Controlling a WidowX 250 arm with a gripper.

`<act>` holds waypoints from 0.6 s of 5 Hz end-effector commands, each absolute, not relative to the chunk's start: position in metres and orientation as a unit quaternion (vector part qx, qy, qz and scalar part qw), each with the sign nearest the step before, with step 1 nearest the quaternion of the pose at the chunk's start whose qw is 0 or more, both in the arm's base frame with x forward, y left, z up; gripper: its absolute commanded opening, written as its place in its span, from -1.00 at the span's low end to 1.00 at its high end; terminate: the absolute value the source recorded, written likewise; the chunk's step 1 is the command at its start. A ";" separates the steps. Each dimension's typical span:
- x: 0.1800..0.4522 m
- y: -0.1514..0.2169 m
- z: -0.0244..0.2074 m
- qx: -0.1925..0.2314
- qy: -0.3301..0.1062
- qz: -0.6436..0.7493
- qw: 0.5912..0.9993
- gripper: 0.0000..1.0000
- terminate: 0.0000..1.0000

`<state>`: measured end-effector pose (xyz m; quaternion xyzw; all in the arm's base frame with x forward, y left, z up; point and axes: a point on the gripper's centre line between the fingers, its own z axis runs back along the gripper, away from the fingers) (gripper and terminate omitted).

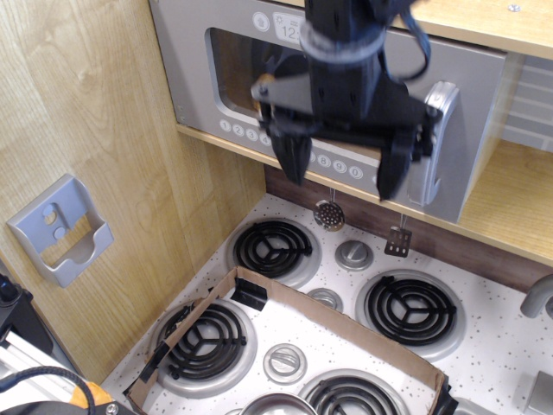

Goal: Open microwave

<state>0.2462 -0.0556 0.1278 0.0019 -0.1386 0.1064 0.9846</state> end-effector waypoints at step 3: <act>0.308 -0.085 0.106 -0.050 -0.209 0.043 0.976 1.00 -1.00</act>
